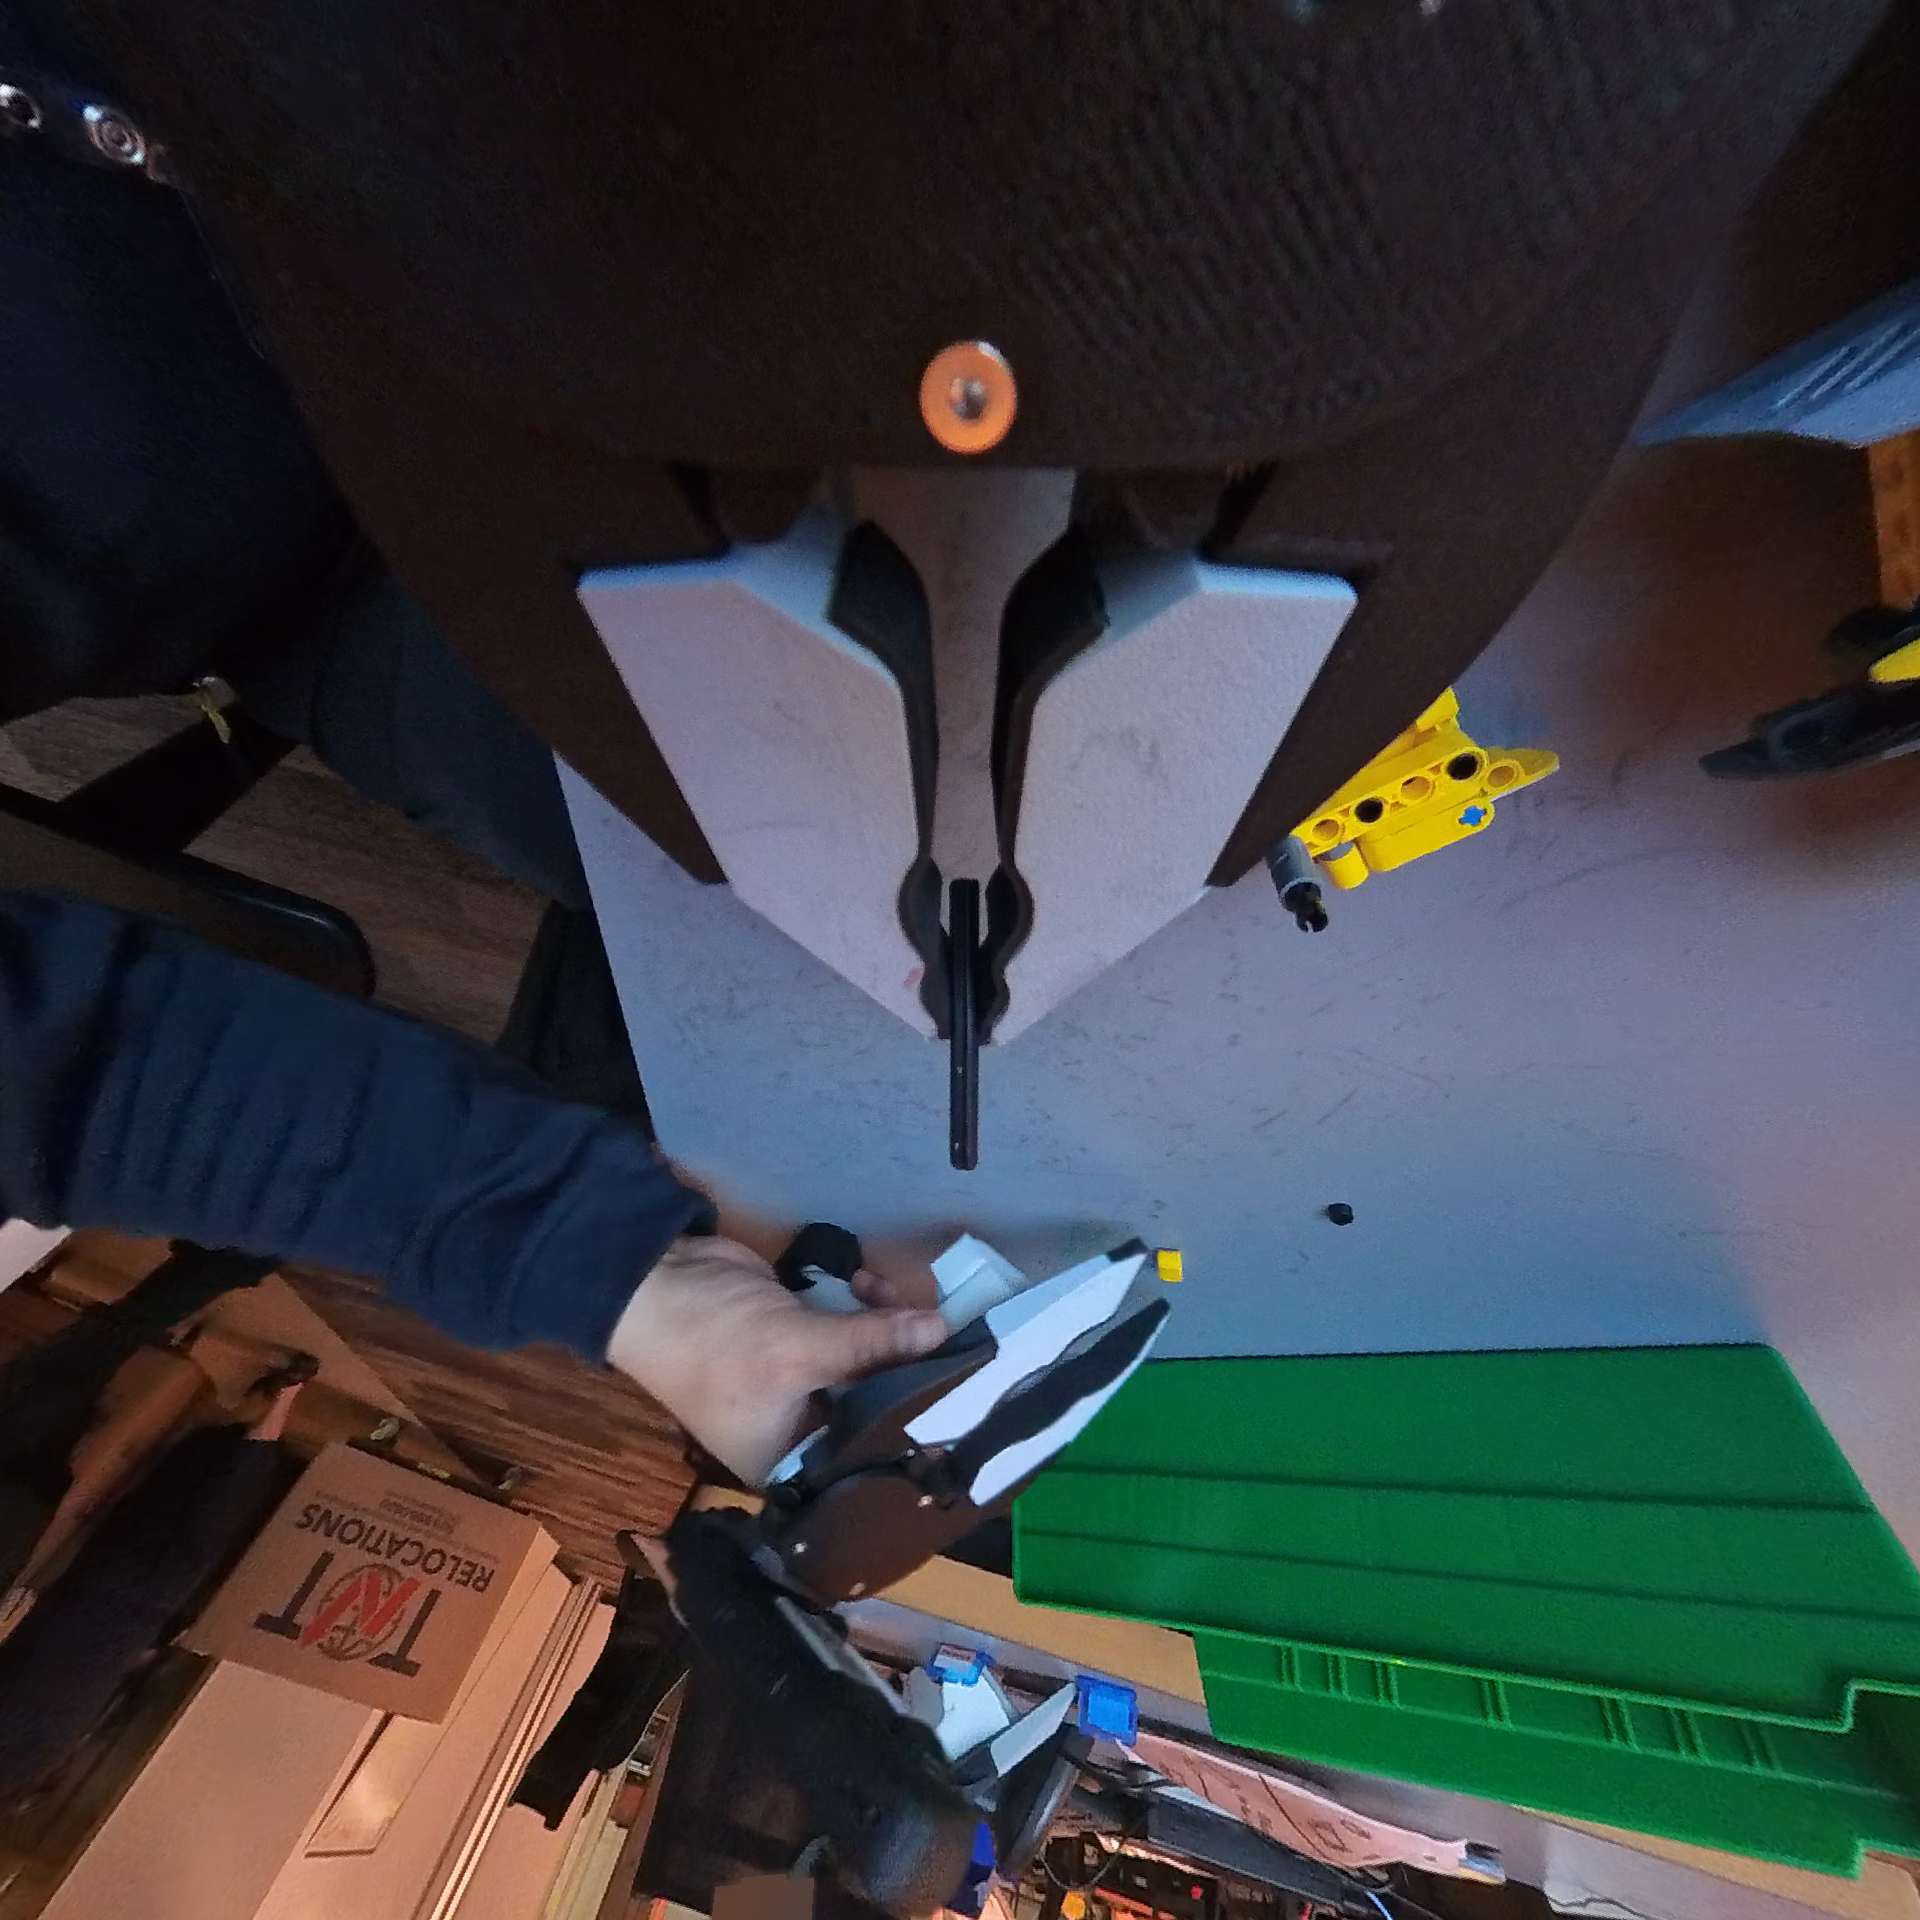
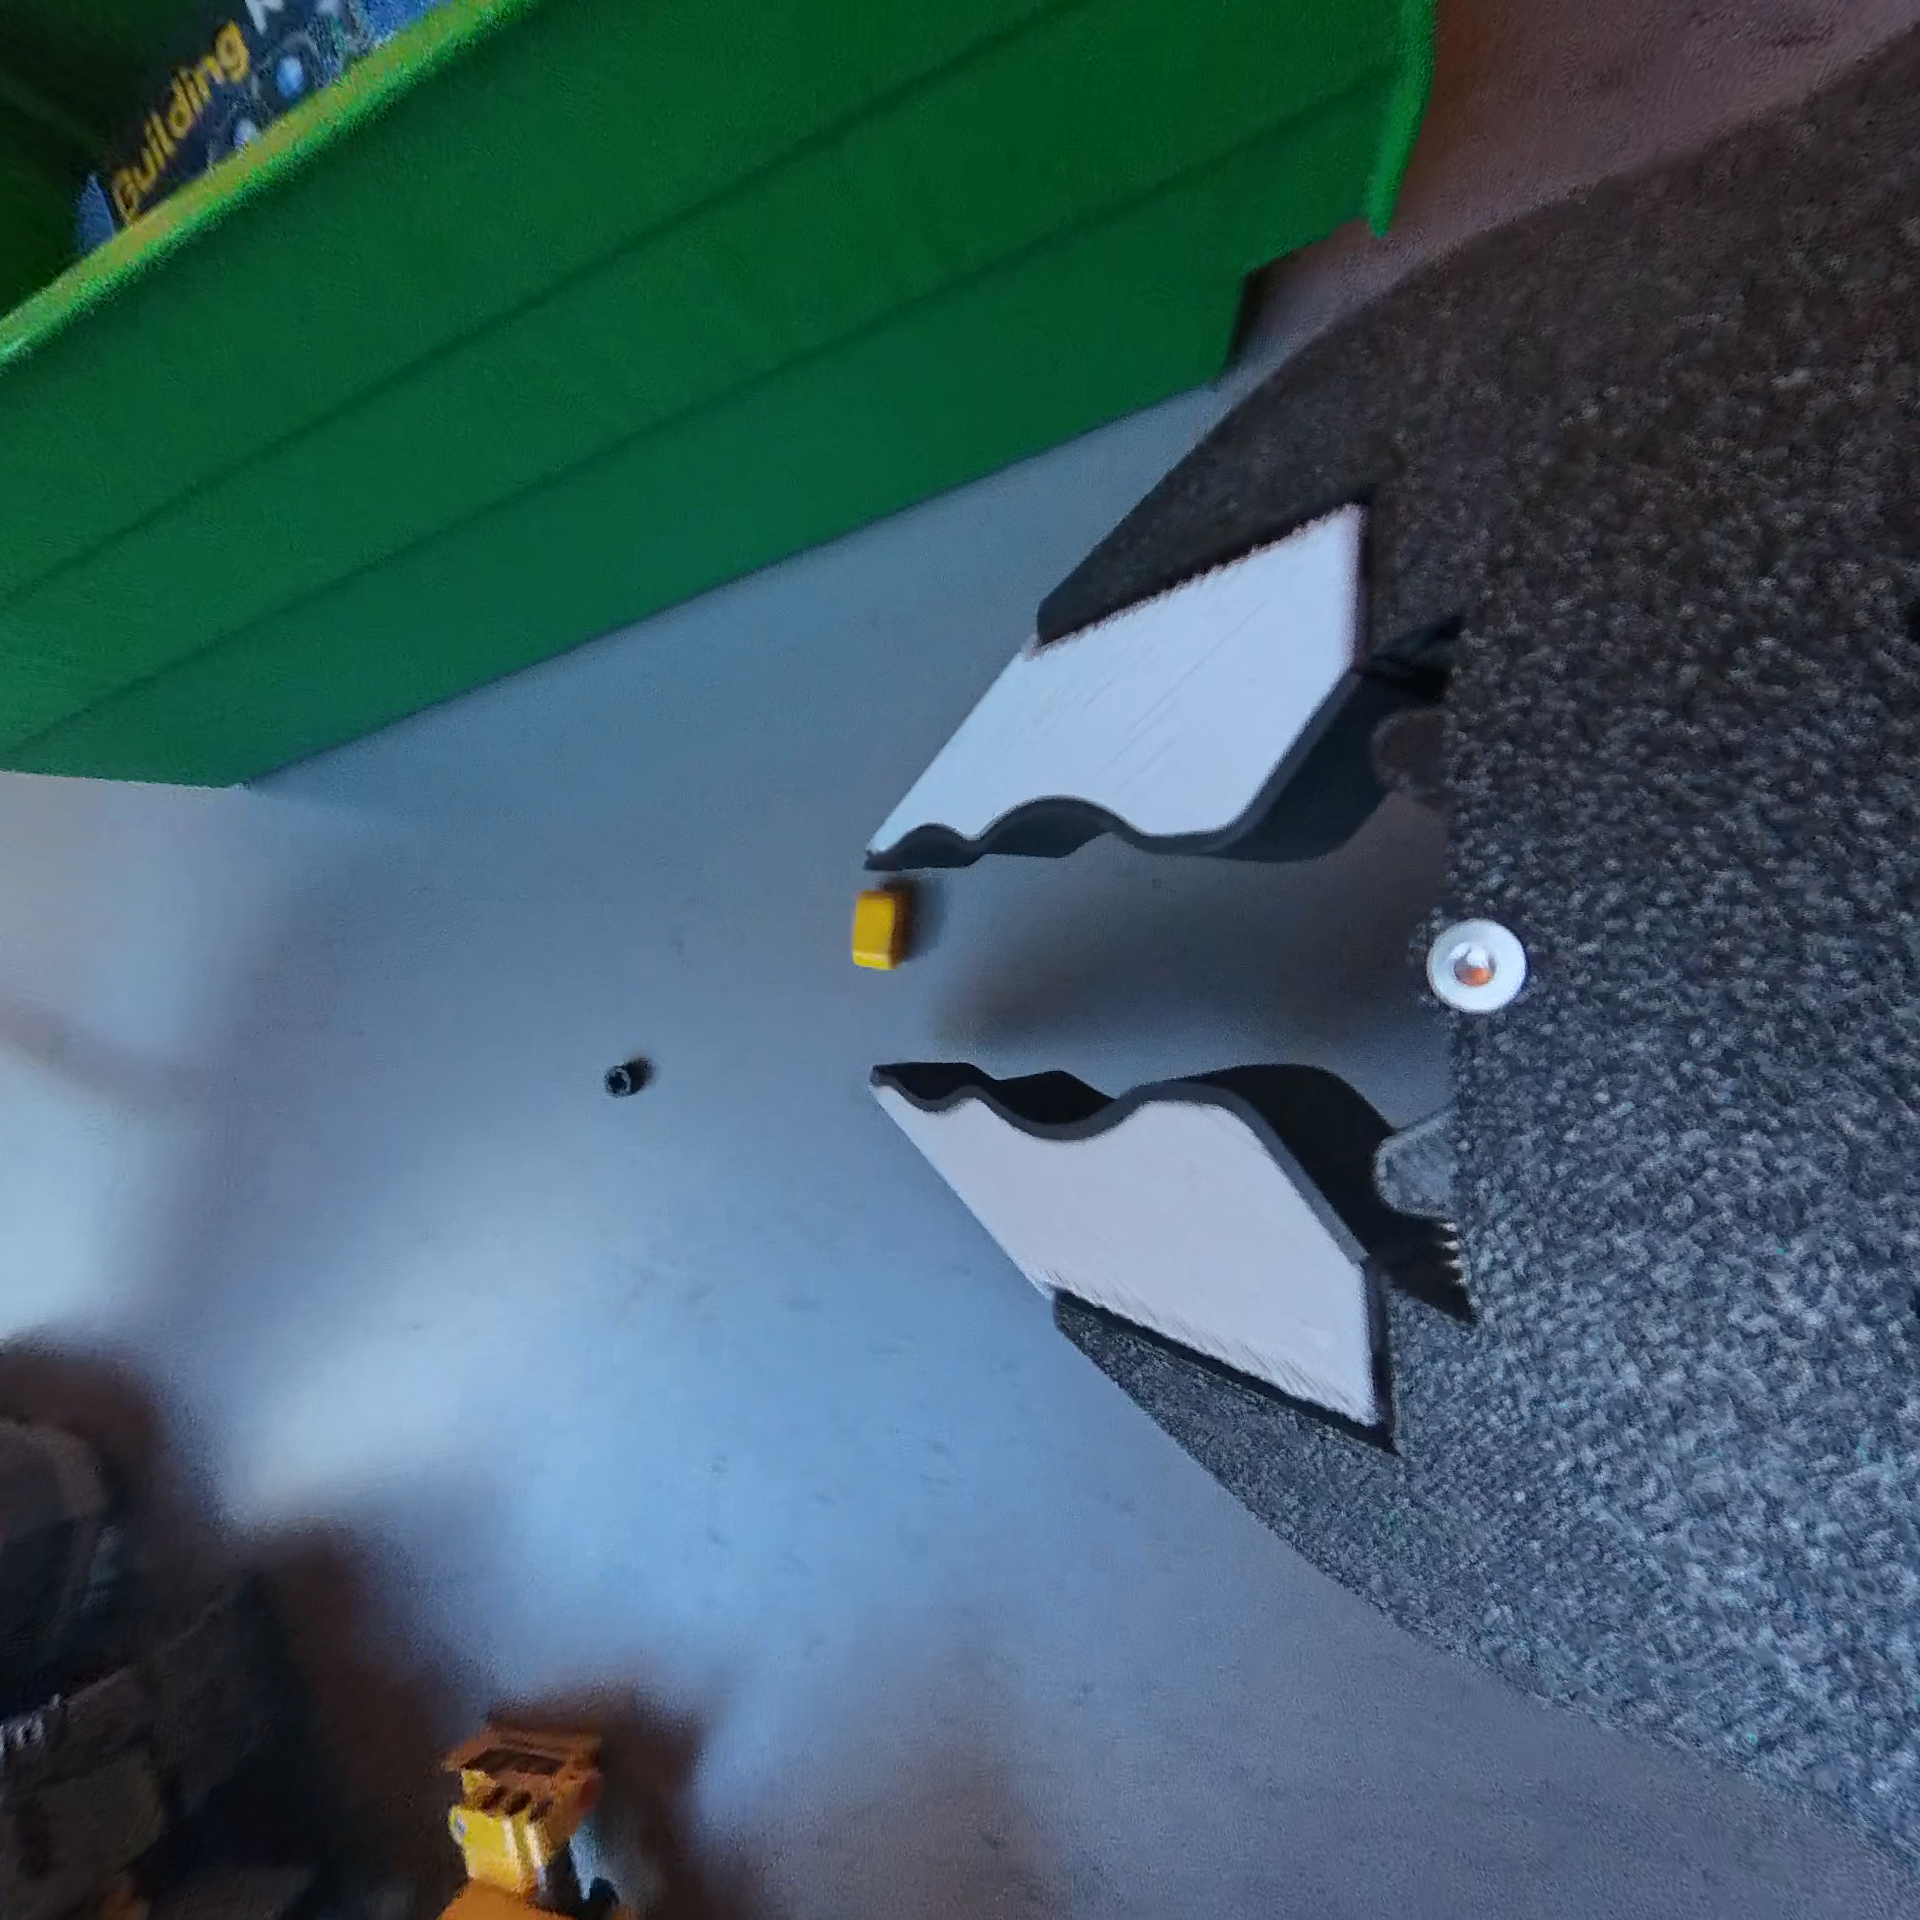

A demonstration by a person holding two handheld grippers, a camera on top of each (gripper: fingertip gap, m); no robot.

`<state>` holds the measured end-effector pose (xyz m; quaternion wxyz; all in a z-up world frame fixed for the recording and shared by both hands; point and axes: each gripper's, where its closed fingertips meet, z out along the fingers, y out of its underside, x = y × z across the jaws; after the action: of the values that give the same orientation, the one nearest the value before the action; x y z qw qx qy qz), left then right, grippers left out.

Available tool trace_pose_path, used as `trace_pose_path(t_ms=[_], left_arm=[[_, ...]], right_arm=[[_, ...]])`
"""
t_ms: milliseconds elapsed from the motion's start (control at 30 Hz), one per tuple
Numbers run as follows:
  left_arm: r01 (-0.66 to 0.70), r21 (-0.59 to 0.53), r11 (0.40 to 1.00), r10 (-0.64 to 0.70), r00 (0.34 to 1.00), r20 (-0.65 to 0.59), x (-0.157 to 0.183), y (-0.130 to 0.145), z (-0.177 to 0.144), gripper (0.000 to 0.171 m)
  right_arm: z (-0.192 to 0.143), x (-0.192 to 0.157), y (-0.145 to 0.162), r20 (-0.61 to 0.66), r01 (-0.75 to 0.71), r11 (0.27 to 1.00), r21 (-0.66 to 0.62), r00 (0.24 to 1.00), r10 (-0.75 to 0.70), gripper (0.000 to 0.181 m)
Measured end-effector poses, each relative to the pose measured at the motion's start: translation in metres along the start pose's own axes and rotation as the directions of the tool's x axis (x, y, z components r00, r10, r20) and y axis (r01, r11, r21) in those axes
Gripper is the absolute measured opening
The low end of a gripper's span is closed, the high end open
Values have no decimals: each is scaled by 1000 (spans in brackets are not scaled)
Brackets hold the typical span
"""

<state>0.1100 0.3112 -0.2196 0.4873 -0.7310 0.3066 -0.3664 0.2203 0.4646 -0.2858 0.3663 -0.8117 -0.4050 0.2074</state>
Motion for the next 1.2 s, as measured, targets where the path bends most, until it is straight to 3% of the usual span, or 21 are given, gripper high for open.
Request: trace_pose_path(t_ms=[133,300,400,533,600,667,700,767,800,933,1000,1100,1200], left_arm=[[7,5,1000,-7,1000,-4,0,-1,-1,0],[0,10,1000,0,1000,-9,3,-3,-1,0],[3,12,1000,-3,1000,-11,3,-3,-1,0],[4,9,1000,-4,1000,-17,4,-3,0,0],[-3,5,1000,3,1000,-15,5,-2,0,0],[-7,3,1000,7,1000,-11,4,-2,1,0],[-7,3,1000,7,1000,-9,4,-2,0,0],[-7,2,1000,7,1000,-3,3,-1,0,0],[-8,1,1000,8,1000,1,2,-1,-1,0],[-1,19,1000,1,1000,21,-4,-4,-5,0],[19,39,999,-19,1000,5,-2,-8,-6,0],[12,33,999,-12,1000,0,0,-7,-4,0],[-8,19,1000,7,1000,4,3,-5,-2,0]], right_arm=[[13,-1,3,34,12,997,-73,999,-9,12],[0,-10,-12,16,47,999,10,999,-47,12],[-44,-19,-60,-95,155,966,208,986,-137,12],[-147,-8,-142,-427,384,799,463,886,-179,12],[-184,9,-166,-551,449,734,509,825,-123,11],[-187,34,-175,-568,425,744,515,819,-75,11],[-169,51,-170,-544,374,798,472,836,-70,12],[-119,95,-132,-490,161,953,256,872,-16,15],[-103,104,-117,-452,77,979,188,892,17,16],[-116,82,-124,-425,116,928,355,904,49,16],[-114,59,-119,-356,99,921,376,934,45,17],[-96,-25,-109,31,-37,910,412,999,26,13],[-77,-121,-85,422,-141,936,323,906,-9,15]])
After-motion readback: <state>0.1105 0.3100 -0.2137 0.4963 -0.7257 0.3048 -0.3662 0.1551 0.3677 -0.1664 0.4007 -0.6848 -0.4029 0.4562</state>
